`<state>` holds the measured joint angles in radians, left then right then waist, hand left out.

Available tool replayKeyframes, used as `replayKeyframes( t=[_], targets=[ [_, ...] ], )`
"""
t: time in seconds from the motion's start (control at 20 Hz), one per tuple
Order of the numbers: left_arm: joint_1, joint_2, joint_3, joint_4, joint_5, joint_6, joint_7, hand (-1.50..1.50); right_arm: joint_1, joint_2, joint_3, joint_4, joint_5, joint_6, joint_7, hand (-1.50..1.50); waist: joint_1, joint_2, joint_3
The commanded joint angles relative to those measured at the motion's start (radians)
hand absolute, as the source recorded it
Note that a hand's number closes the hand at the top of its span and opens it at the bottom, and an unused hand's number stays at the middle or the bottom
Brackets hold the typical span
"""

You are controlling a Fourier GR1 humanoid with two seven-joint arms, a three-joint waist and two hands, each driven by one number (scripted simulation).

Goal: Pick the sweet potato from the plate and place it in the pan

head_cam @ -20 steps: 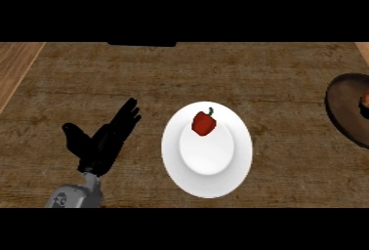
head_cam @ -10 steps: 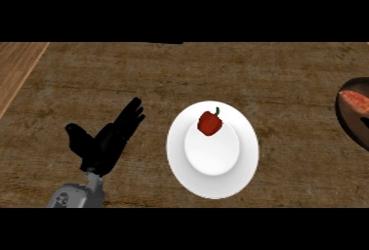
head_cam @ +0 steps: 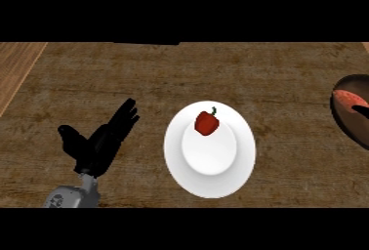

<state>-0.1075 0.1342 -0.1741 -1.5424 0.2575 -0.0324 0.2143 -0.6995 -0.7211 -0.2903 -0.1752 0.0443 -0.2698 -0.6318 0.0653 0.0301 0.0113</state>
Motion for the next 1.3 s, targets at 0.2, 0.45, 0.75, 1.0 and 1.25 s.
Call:
replayKeyframes(
  t=[0.2, 0.45, 0.75, 1.0, 1.25],
  targets=[
    [-0.017, 0.009, 0.028, 0.010, 0.026, -0.017, 0.011, 0.00, 0.048, -0.090, -0.109, 0.057, -0.112, 0.333, -0.026, -1.50, -0.020, 0.000, -0.001],
    [0.019, -0.014, -0.002, -0.002, -0.003, -0.001, -0.019, 0.00, 0.120, -0.149, -0.098, 0.064, -0.103, 0.546, -0.074, -1.50, -0.020, -0.003, 0.000],
    [0.019, 0.004, 0.017, 0.003, 0.003, -0.011, -0.013, 0.00, 0.218, -0.196, -0.110, 0.067, -0.113, 0.721, -0.177, -1.50, -0.030, -0.006, 0.001],
    [0.001, -0.031, 0.001, 0.001, -0.007, 0.025, 0.017, 0.00, 0.270, -0.209, -0.103, 0.039, -0.102, 0.758, -0.242, -1.50, -0.037, -0.009, 0.002],
    [0.001, 0.005, 0.038, -0.020, 0.008, 0.009, 0.022, 0.00, 0.328, -0.212, -0.090, 0.024, -0.088, 0.794, -0.261, -1.50, -0.039, -0.014, 0.000]
  ],
)
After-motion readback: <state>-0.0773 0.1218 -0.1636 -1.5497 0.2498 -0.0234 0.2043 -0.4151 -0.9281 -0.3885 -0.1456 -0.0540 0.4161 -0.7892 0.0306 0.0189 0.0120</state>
